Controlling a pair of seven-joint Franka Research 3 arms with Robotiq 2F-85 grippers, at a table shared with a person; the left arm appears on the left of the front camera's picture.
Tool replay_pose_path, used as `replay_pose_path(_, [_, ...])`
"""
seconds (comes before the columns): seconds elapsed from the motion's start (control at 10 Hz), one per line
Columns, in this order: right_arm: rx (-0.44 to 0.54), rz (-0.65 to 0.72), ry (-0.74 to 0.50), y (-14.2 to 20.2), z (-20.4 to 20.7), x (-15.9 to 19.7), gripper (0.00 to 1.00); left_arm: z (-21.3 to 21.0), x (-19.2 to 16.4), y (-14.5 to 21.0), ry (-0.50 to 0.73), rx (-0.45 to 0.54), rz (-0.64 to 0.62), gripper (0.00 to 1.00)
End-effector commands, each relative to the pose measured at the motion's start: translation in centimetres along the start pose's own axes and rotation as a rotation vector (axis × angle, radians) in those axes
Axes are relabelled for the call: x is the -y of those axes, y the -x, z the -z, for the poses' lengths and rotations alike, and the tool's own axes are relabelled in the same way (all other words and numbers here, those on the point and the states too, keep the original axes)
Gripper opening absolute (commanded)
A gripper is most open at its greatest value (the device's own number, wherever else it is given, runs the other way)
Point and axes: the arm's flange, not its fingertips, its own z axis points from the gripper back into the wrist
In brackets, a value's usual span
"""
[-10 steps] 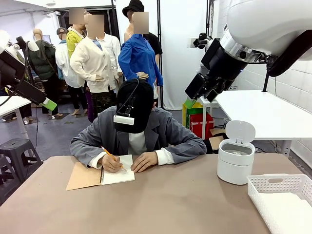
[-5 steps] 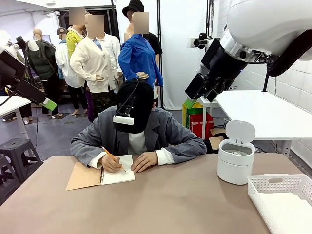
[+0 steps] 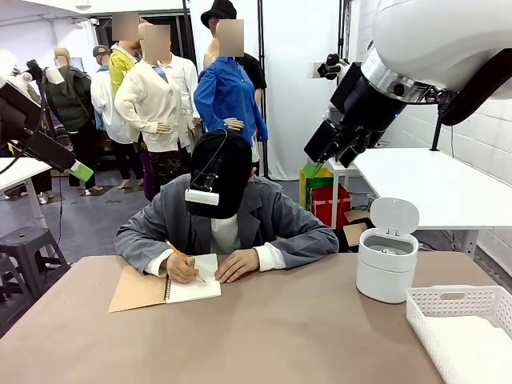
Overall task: Sort the paper based on its condition.
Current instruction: If a person hands you a paper, place it in the Organizing basket , and if it's crumpled, put it in the Trash can.
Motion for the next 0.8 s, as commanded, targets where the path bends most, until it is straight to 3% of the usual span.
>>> replay_pose_path(0.0, [-0.017, 0.032, 0.035, 0.4, -0.75, -0.06, 1.0, 0.05, -0.03, 0.03, 0.0, -0.001, 0.003, 1.0])
replay_pose_path(0.7, [0.007, 0.022, 0.008, 0.17, -0.74, 0.2, 1.0, 0.05, -0.03, 0.03, 0.0, -0.001, 0.003, 1.0])
